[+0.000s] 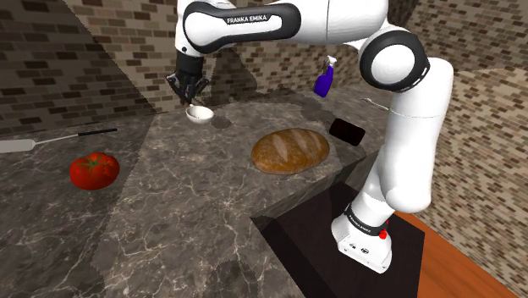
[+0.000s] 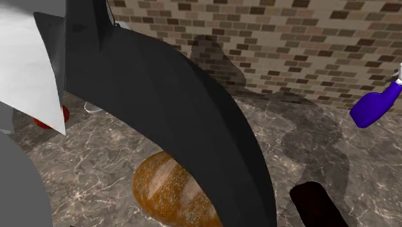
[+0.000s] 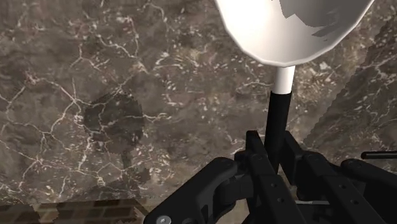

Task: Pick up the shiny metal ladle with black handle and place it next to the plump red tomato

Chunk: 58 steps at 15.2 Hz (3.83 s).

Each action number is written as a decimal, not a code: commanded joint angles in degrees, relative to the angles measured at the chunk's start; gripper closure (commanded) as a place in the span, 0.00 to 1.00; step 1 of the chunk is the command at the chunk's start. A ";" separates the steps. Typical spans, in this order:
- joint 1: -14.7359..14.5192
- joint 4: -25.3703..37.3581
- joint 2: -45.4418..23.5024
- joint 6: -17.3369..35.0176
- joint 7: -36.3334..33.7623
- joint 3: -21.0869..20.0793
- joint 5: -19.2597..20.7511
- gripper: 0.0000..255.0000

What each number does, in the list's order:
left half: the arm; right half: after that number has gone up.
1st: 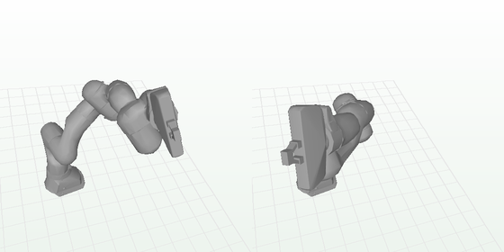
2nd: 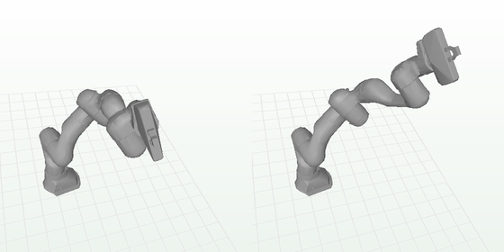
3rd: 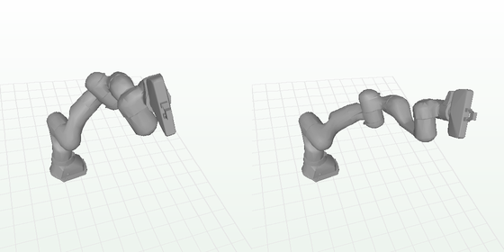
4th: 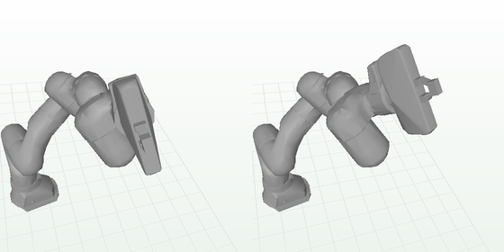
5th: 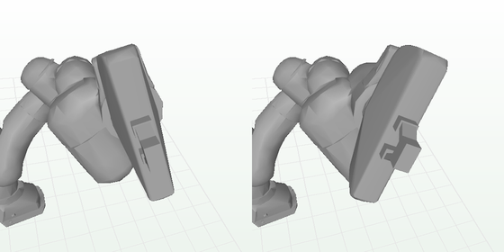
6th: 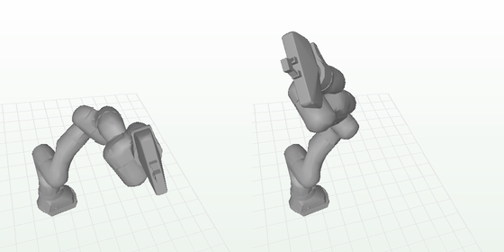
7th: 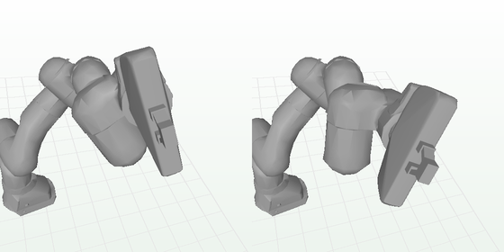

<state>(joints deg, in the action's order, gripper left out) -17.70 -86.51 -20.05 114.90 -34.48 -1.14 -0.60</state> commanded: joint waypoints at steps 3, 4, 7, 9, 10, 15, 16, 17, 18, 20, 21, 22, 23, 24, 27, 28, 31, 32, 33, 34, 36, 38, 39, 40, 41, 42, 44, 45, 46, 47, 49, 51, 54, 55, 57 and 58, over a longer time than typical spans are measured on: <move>-3.10 7.10 -4.74 -2.30 -4.40 -0.98 1.19 1.00; -3.92 9.31 -6.18 -3.07 -5.47 -1.20 1.50 1.00; -6.47 17.03 -11.10 -5.89 -8.51 -1.70 2.39 1.00; -8.22 23.47 -15.08 -8.37 -10.37 -1.93 2.95 1.00; -9.13 27.28 -17.40 -9.88 -11.25 -2.01 3.22 1.00; -10.04 27.82 -19.57 -8.26 -12.24 -2.04 3.49 1.00; -10.02 26.87 -19.47 -7.42 -12.26 -2.04 3.50 1.00; -10.00 25.98 -19.39 -6.60 -12.28 -2.04 3.50 1.00; -9.98 25.12 -19.34 -5.79 -12.30 -2.04 3.51 1.00; -9.94 23.53 -19.31 -4.23 -12.34 -2.03 3.53 1.00; -9.93 22.78 -19.32 -3.47 -12.36 -2.03 3.54 1.00; -9.91 22.07 -19.36 -2.72 -12.38 -2.02 3.55 1.00; -9.90 21.39 -19.41 -1.99 -12.40 -2.02 3.56 1.00; -9.89 20.74 -19.49 -1.27 -12.42 -2.01 3.57 1.00; -9.86 18.91 -19.78 0.85 -12.48 -1.99 3.61 1.00; -9.85 18.41 -19.94 1.51 -12.50 -1.98 3.63 1.00; -9.84 16.93 -20.44 3.49 -12.56 -1.95 3.67 1.00; -9.83 16.44 -20.61 4.15 -12.59 -1.94 3.69 1.00; -9.83 16.05 -20.84 4.77 -12.61 -1.93 3.71 1.00; -9.83 15.65 -21.07 5.40 -12.63 -1.92 3.73 1.00; -9.82 14.81 -21.60 6.77 -12.67 -1.89 3.77 1.00; -9.82 14.81 -21.60 6.77 -12.67 -1.89 3.77 1.00; -9.82 14.81 -21.60 6.77 -12.67 -1.89 3.77 1.00; -9.82 14.81 -21.60 6.77 -12.67 -1.89 3.77 1.00; -9.82 14.81 -21.60 6.77 -12.67 -1.89 3.77 1.00; -9.82 14.81 -21.60 6.77 -12.67 -1.89 3.77 1.00; -9.82 14.81 -21.60 6.77 -12.67 -1.89 3.77 1.00; -9.82 14.81 -21.60 6.77 -12.67 -1.89 3.77 0.00; -9.82 14.81 -21.60 6.77 -12.67 -1.89 3.77 0.00; -9.82 14.81 -21.60 6.77 -12.67 -1.89 3.77 0.00; -9.82 14.81 -21.60 6.77 -12.67 -1.89 3.77 0.00; -9.81 14.94 -20.54 5.58 -12.65 -1.93 3.72 0.00; -9.80 15.87 -17.89 2.01 -12.57 -2.03 3.58 0.00; -9.80 15.87 -17.89 2.01 -12.57 -2.03 3.59 0.00; -9.80 15.86 -17.89 2.01 -12.57 -2.03 3.58 0.00; -9.80 15.87 -17.89 2.01 -12.57 -2.03 3.58 0.00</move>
<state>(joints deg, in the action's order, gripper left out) -27.50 -70.61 -38.01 116.97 -47.06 -3.17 2.98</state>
